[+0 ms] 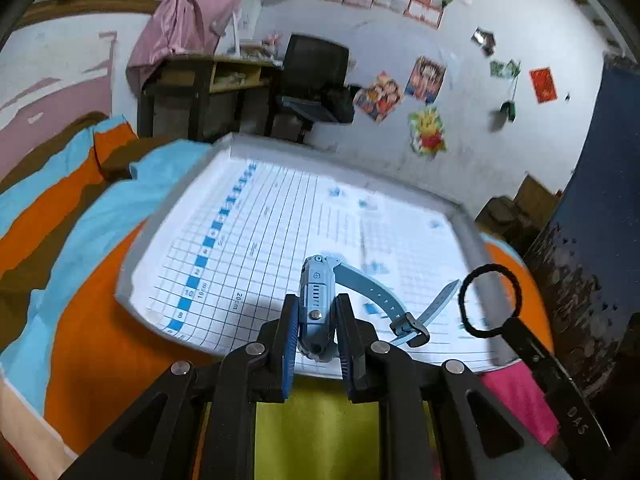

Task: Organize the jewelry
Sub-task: 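Carry the watch and hair tie over the metal tray and open both tools, then withdraw both tools from the tray back over the bedspread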

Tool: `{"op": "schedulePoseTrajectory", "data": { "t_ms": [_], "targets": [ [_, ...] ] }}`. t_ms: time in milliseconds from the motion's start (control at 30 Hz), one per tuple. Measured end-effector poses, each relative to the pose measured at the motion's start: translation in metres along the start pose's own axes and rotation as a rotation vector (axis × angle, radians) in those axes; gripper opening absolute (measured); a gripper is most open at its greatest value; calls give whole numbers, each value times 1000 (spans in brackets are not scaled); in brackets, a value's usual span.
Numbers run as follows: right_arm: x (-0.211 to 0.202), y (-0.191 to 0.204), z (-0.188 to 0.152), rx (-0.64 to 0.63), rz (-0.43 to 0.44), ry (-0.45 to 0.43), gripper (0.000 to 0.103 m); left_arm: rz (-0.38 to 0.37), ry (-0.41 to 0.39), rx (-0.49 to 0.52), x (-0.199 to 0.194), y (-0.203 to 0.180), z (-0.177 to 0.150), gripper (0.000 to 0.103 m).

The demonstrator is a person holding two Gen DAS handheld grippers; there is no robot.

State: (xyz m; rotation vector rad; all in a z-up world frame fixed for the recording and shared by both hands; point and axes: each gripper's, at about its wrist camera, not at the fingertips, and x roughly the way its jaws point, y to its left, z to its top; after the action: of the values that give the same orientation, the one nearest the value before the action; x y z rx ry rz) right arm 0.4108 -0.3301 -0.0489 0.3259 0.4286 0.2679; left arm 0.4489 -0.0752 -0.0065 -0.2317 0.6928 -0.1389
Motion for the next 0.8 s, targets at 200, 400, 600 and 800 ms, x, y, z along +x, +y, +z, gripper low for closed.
{"op": "schedulePoseTrajectory", "data": {
  "t_ms": [200,400,600,800],
  "targets": [
    [39,-15,-16,47,-48,70,5,-6,32,-38,17,11,-4,20],
    [53,-14,-27,11,-111,112,6,12,-63,1,1,9,-11,67],
    [30,-7,-24,-51,-189,91,37,9,-149,12,-33,9,-16,80],
    [-16,3,-15,-95,-254,18,55,29,-253,49,-88,7,-31,101]
  ]
}}
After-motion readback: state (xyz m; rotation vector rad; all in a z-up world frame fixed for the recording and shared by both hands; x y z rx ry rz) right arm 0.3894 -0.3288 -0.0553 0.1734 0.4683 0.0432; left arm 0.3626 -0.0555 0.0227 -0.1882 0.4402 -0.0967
